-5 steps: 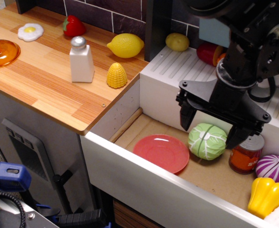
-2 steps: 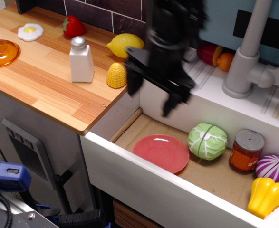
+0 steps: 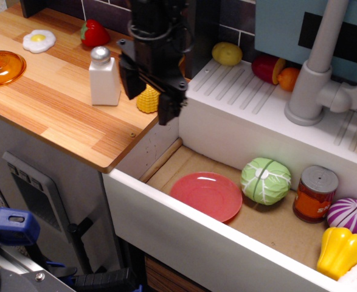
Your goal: Put corn on plate
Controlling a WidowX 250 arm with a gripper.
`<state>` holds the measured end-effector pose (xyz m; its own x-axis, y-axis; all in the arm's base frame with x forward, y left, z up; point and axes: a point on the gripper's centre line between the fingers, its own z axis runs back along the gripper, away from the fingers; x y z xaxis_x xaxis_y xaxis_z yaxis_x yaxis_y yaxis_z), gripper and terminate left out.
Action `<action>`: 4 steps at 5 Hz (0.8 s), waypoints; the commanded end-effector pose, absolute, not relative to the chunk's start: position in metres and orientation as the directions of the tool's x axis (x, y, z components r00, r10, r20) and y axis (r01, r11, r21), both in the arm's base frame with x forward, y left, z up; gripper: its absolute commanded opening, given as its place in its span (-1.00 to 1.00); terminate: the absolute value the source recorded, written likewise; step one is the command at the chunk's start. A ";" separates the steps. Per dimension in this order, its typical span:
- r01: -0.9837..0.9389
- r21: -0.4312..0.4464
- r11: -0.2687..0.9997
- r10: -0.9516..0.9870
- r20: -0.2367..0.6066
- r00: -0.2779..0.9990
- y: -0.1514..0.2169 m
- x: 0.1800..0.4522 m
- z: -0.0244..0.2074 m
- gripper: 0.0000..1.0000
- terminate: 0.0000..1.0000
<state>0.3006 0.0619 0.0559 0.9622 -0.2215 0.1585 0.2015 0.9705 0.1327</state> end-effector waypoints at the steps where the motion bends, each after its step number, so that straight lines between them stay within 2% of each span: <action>1: 0.221 0.157 0.963 -0.251 0.207 0.946 0.071 0.325 0.069 1.00 -1.00; 4: 0.255 0.177 0.951 -0.291 0.223 0.930 0.089 0.370 0.068 1.00 -1.00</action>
